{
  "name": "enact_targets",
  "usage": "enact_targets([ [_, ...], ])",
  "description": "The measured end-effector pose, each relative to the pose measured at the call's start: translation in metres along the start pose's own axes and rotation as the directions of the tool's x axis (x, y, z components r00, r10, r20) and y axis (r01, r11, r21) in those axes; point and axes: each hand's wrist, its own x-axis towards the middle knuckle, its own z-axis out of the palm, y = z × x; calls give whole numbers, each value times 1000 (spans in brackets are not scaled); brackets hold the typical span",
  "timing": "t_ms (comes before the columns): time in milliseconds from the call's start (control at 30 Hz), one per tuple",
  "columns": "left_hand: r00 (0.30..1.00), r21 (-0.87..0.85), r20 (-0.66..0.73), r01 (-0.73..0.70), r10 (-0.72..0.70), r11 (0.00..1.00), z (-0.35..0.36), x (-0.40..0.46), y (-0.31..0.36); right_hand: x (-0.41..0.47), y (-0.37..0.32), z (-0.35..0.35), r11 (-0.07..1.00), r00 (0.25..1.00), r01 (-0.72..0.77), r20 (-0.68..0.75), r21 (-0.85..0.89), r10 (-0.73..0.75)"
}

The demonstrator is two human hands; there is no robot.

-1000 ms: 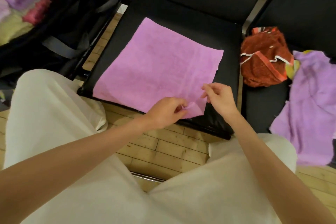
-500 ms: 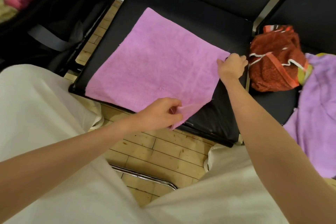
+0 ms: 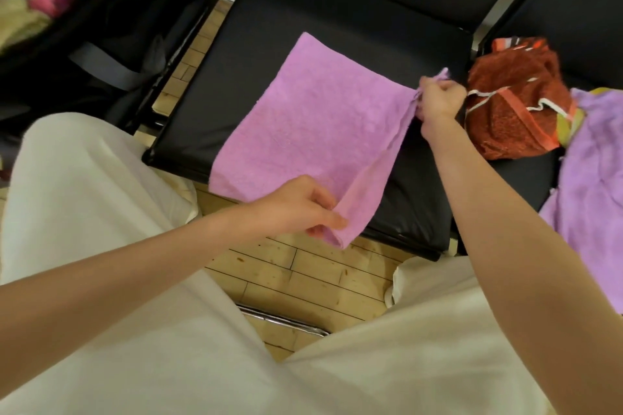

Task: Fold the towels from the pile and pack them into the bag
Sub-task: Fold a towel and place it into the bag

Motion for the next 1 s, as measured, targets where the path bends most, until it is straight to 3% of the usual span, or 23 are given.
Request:
enact_targets([
  [133,986,89,-168,36,-21,995,-38,-21,-11,-26,-20,52,998,986,46,159,42,-52],
  [400,906,234,-420,174,-62,957,-113,-48,-33,-62,-46,152,995,970,91,224,34,-96],
  [500,873,379,-485,270,-58,885,-124,-46,-46,-64,-38,175,999,971,40,238,-22,-33],
  [600,865,564,-501,362,-41,742,-123,-43,-55,-65,-26,186,999,970,1,243,-44,9],
  [667,843,640,-536,375,40,670,-120,-42,-57,-72,-24,184,998,964,15,265,-54,0],
  [767,818,696,-521,242,243,675,-119,-45,-55,-93,-23,164,990,935,107,347,-89,-70],
  [833,818,750,-443,114,367,651,-118,-46,-52,-111,-14,140,964,891,233,426,-126,-159],
  [900,847,792,-336,17,412,611,-114,-47,-47,-131,-2,107,895,799,423,522,-138,-297],
  [1000,896,829,-227,-28,382,558,-104,-43,-44,-162,16,50,633,553,755,688,-173,-471],
])
